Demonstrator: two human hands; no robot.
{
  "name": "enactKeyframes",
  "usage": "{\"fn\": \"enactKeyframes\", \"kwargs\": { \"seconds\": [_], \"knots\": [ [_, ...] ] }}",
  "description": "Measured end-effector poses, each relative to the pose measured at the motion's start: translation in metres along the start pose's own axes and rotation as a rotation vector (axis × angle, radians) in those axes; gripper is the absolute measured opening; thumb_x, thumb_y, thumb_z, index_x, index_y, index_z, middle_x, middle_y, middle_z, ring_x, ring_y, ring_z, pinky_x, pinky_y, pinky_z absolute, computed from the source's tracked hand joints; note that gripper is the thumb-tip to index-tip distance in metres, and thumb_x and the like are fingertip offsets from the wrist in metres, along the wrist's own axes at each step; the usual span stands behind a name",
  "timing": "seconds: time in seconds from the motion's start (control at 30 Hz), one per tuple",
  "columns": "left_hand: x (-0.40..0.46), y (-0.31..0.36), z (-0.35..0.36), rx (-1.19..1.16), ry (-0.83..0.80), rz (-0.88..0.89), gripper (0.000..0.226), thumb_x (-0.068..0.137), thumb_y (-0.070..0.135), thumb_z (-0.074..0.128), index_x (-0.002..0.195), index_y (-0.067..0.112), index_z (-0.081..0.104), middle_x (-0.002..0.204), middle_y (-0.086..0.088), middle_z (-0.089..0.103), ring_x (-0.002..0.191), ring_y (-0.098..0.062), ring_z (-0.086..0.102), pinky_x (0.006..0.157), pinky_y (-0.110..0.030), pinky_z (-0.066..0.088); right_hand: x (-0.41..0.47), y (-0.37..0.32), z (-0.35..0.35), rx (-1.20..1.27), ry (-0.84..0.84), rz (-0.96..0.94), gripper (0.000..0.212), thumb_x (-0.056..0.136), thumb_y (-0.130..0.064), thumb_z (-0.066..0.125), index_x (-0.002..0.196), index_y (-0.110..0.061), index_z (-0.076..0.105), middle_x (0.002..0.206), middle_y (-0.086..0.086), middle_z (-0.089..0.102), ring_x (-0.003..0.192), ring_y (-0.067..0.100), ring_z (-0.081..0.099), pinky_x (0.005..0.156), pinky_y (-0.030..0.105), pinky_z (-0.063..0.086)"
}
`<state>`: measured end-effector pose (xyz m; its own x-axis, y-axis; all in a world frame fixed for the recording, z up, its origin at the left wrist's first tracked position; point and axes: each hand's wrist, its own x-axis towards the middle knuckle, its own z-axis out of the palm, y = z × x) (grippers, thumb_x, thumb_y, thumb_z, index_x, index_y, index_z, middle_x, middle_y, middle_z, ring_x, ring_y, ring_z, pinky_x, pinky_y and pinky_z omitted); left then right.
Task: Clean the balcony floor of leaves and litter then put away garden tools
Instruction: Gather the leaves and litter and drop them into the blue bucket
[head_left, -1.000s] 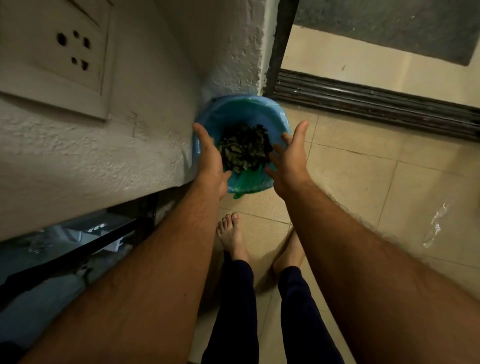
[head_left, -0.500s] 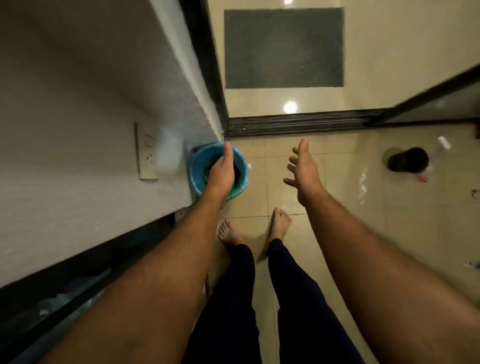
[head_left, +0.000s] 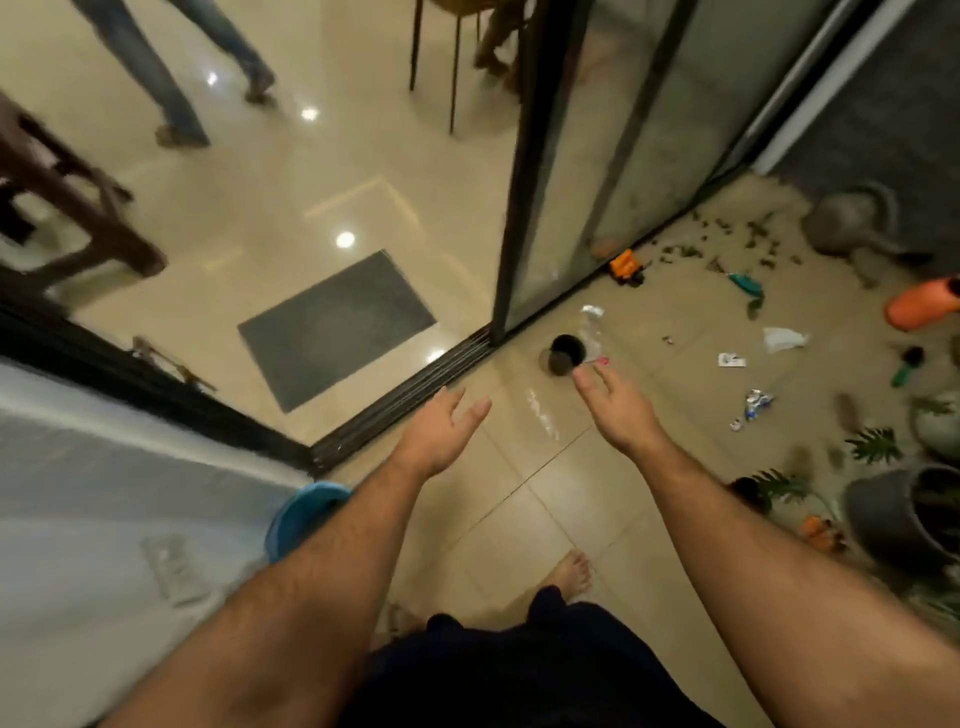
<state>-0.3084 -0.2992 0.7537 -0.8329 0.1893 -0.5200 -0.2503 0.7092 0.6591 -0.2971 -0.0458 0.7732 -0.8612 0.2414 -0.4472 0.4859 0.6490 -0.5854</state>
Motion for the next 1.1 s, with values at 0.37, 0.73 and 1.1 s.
{"fn": "enactKeyframes", "kwargs": {
  "seconds": [0.37, 0.73, 1.1],
  "knots": [
    [0.065, 0.232, 0.126, 0.356, -0.153, 0.338, 0.080, 0.093, 0.071, 0.038, 0.153, 0.020, 0.034, 0.159, -0.007, 0.031, 0.144, -0.023, 0.033, 0.116, -0.038, 0.030, 0.029, 0.150, -0.180, -0.153, 0.192, 0.072, 0.086, 0.087, -0.075, 0.040, 0.152, -0.019, 0.036, 0.160, 0.014, 0.030, 0.147, 0.029, 0.027, 0.119, 0.044, 0.026],
    [0.174, 0.344, 0.198, 0.449, -0.307, 0.417, 0.088, 0.089, 0.077, 0.037, 0.157, 0.023, 0.023, 0.166, -0.007, 0.011, 0.153, -0.022, 0.013, 0.123, -0.044, 0.017, 0.094, 0.213, -0.258, -0.009, 0.311, 0.204, 0.089, 0.084, -0.078, 0.038, 0.151, -0.020, 0.038, 0.159, 0.008, 0.032, 0.146, 0.026, 0.029, 0.117, 0.043, 0.027],
    [0.332, 0.474, 0.221, 0.597, -0.441, 0.498, 0.084, 0.090, 0.075, 0.037, 0.157, 0.025, 0.024, 0.165, -0.008, 0.015, 0.151, -0.025, 0.017, 0.122, -0.044, 0.018, 0.211, 0.249, -0.361, 0.127, 0.397, 0.413, 0.078, 0.090, -0.069, 0.045, 0.149, -0.017, 0.042, 0.154, 0.012, 0.040, 0.141, 0.029, 0.035, 0.114, 0.041, 0.031]
  ]
}}
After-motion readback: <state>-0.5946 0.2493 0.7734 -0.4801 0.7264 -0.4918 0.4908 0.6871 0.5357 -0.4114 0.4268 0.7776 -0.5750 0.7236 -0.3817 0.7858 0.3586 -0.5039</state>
